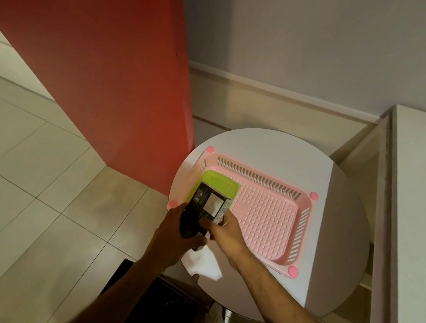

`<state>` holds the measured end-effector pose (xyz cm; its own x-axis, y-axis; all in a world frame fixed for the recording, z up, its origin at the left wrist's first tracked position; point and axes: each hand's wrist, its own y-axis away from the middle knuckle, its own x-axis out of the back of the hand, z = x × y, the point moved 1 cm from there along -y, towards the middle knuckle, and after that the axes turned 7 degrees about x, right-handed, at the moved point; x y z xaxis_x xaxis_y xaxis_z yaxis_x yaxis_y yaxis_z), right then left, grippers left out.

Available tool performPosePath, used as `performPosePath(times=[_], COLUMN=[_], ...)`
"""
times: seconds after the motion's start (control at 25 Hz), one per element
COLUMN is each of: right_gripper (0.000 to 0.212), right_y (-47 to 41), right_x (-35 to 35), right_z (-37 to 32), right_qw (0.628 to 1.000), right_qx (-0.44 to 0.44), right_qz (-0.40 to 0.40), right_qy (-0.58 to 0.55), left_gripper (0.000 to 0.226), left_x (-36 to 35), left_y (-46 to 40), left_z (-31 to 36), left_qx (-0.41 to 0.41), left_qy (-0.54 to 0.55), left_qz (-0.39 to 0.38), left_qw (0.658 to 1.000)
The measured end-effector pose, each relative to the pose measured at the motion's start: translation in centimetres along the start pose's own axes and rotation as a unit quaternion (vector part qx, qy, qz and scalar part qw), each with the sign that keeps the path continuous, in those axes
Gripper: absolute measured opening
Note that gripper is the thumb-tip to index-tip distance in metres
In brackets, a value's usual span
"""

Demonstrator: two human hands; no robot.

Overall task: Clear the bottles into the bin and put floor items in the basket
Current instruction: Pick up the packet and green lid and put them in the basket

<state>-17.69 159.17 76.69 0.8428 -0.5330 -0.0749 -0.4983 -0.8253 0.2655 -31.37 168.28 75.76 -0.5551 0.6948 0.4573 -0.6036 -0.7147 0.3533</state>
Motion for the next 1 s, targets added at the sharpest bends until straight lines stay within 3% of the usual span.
performPosePath(times=[0.16, 0.32, 0.48, 0.6, 0.72, 0.88, 1.0], right_gripper=[0.036, 0.027, 0.026, 0.01, 0.02, 0.027, 0.04], right_y=[-0.9, -3.3, -5.9, -6.9, -7.8, -7.5, -5.4], right_x=[1.9, 5.6, 9.0, 9.3, 8.9, 7.8, 7.5], right_z=[0.5, 1.3, 3.4, 4.9, 6.3, 7.6, 6.8], right_qw=[0.998, 0.988, 0.961, 0.955, 0.952, 0.953, 0.962], right_qx=[-0.009, -0.031, -0.114, -0.182, -0.211, -0.219, -0.198], right_qz=[0.058, 0.147, 0.25, 0.231, 0.218, 0.207, 0.189], right_qy=[-0.023, -0.036, -0.026, 0.022, 0.046, -0.036, 0.001], left_gripper=[0.092, 0.099, 0.103, 0.112, 0.116, 0.131, 0.133], left_x=[-0.1, 1.0, 2.2, 2.9, 3.4, 4.3, 4.5], left_y=[0.3, 0.7, 1.4, 2.4, 3.8, 5.9, 7.2], left_z=[-1.0, -2.0, -3.1, -3.9, -4.7, -6.2, -6.8], left_qx=[0.045, 0.053, 0.084, 0.112, 0.105, 0.105, 0.095], left_qy=[-0.038, -0.088, -0.12, -0.142, -0.145, -0.151, -0.148], left_qz=[0.004, 0.022, 0.041, 0.048, 0.053, 0.064, 0.069], left_qw=[0.998, 0.995, 0.988, 0.982, 0.982, 0.981, 0.982])
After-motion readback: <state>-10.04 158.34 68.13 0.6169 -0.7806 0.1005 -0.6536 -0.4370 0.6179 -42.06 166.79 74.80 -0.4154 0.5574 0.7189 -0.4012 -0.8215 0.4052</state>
